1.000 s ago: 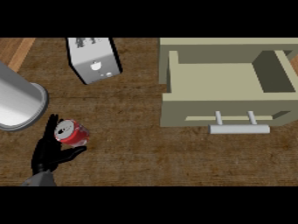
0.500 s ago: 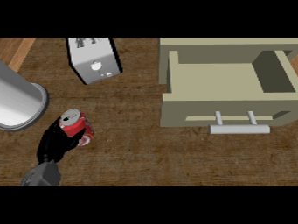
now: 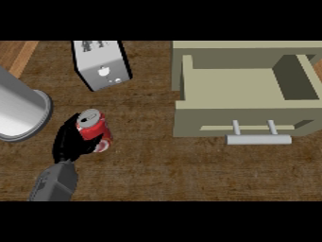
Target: Pick up the can, place it into the drawer and close the drawer
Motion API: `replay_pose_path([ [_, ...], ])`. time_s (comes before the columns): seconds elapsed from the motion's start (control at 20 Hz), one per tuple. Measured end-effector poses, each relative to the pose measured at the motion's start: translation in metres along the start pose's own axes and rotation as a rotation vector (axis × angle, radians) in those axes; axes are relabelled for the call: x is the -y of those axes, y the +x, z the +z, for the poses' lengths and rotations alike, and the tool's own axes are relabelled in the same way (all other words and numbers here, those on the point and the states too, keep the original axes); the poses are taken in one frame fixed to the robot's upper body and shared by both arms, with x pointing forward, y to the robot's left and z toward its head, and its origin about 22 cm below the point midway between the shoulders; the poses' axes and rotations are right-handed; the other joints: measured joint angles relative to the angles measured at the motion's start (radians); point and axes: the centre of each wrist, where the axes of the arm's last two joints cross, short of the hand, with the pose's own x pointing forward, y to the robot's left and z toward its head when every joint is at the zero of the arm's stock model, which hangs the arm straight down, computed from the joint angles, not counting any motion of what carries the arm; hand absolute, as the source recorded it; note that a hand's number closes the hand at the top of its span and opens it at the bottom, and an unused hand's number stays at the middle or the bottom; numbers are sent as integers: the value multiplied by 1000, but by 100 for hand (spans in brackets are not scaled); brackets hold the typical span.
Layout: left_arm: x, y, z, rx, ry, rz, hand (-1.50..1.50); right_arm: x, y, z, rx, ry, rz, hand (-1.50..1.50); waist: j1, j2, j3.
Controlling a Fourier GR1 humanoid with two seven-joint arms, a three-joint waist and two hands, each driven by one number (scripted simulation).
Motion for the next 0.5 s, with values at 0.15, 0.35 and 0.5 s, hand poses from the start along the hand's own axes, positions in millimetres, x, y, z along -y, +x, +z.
replay_pose_path([
  [0.15, 15, 10, -6, 28, -15, 1, 150, -3, 0, -2, 0, -5, 3, -150, 2, 0, 0],
  [0.35, 44, 21, -10, 58, -48, -12, 150, -5, -1, -7, 5, -4, -1, -150, 4, -1, 0],
  [0.5, 62, 41, -20, 92, -78, -28, 150, -1, -2, -4, 11, -4, -7, -150, 3, -1, 0],
])
